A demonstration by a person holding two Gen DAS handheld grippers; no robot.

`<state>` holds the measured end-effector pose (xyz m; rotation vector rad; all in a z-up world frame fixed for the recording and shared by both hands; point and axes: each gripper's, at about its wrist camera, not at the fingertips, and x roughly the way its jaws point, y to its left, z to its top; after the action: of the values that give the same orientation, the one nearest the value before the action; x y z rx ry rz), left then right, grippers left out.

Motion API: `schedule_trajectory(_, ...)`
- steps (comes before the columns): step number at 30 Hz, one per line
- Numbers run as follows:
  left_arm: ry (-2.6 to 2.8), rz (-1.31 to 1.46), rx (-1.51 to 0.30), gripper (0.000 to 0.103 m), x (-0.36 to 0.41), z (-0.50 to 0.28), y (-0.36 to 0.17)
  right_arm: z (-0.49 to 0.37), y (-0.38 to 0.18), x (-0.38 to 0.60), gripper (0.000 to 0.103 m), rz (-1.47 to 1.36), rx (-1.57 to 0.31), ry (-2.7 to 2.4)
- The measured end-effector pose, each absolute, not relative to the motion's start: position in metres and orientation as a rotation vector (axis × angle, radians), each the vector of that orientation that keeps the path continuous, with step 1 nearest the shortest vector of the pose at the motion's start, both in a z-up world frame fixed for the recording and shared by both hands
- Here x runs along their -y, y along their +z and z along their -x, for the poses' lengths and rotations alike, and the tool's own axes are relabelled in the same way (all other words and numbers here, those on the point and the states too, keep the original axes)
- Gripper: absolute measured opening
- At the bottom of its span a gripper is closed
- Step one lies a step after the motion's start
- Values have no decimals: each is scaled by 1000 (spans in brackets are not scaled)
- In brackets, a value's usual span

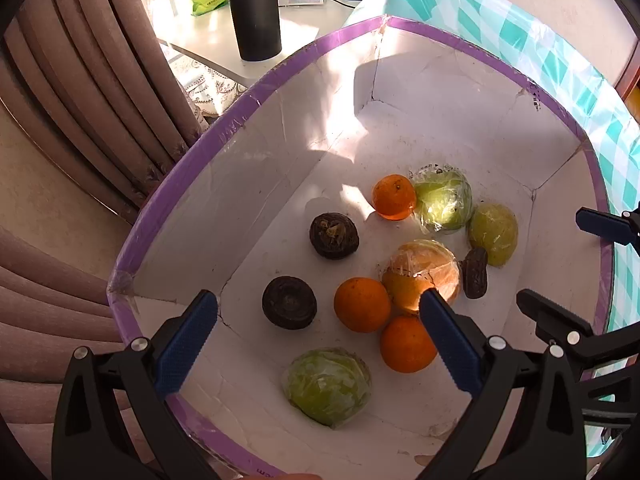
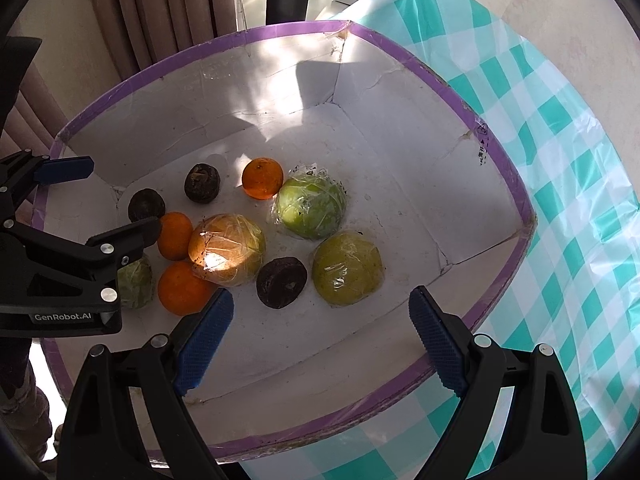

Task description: Organize fruits

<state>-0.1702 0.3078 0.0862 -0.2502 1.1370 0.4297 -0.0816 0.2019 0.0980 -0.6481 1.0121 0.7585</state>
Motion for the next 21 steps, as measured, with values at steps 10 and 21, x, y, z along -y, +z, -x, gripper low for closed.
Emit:
schedule_trajectory(10,426,249,-1162,101,-306,169,84,81,98,-201,87,635,-1014,765)
schedule_trajectory(21,423,246,-1159,101,-305,171,83,80,99,-201,87,619,-1019,772)
